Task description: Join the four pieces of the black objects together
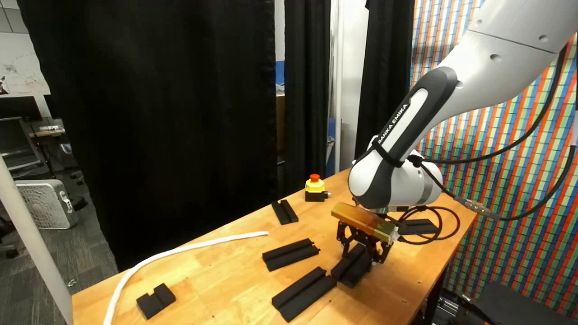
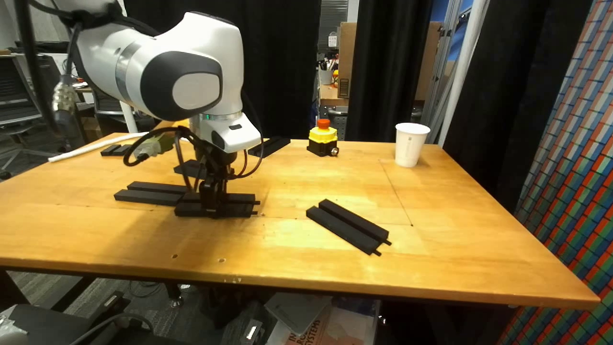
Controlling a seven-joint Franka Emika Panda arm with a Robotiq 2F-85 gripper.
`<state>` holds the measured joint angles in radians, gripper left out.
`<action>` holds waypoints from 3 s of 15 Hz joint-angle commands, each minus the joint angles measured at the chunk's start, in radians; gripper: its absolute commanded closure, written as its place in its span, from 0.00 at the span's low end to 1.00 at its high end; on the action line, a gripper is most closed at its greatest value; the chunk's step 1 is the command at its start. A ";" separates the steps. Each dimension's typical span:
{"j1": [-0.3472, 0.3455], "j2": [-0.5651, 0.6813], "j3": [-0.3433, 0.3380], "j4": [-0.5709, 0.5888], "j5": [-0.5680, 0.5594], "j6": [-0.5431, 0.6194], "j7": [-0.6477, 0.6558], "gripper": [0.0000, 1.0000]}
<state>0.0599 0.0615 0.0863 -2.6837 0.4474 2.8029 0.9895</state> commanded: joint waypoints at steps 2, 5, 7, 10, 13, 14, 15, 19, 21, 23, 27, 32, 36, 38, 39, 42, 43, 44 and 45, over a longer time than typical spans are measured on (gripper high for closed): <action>0.019 -0.001 0.008 0.043 0.053 -0.037 0.024 0.54; 0.022 -0.001 0.007 0.058 0.053 -0.051 0.045 0.54; 0.023 0.005 0.009 0.070 0.063 -0.054 0.051 0.54; 0.021 0.017 0.012 0.087 0.089 -0.060 0.045 0.54; 0.020 0.026 0.013 0.097 0.110 -0.063 0.042 0.54; 0.020 0.029 0.013 0.100 0.115 -0.064 0.041 0.54; 0.018 0.034 0.012 0.104 0.119 -0.066 0.042 0.54; 0.021 0.044 0.010 0.107 0.115 -0.066 0.056 0.54; 0.022 0.044 0.009 0.103 0.109 -0.067 0.067 0.54; 0.022 0.041 0.008 0.101 0.106 -0.068 0.074 0.54; 0.021 0.042 0.005 0.102 0.096 -0.070 0.087 0.54; 0.015 0.037 -0.010 0.105 0.065 -0.090 0.103 0.54; 0.009 0.039 -0.027 0.109 0.040 -0.098 0.102 0.54; 0.009 0.039 -0.034 0.113 0.023 -0.103 0.107 0.54; 0.009 0.039 -0.037 0.115 0.015 -0.105 0.108 0.54; 0.006 0.047 -0.040 0.131 0.007 -0.115 0.101 0.54; 0.005 0.049 -0.040 0.135 0.005 -0.118 0.100 0.54; 0.006 0.053 -0.040 0.139 0.006 -0.119 0.100 0.54; 0.005 0.056 -0.039 0.144 0.010 -0.121 0.096 0.54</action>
<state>0.0686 0.1062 0.0526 -2.5731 0.4762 2.7093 1.0754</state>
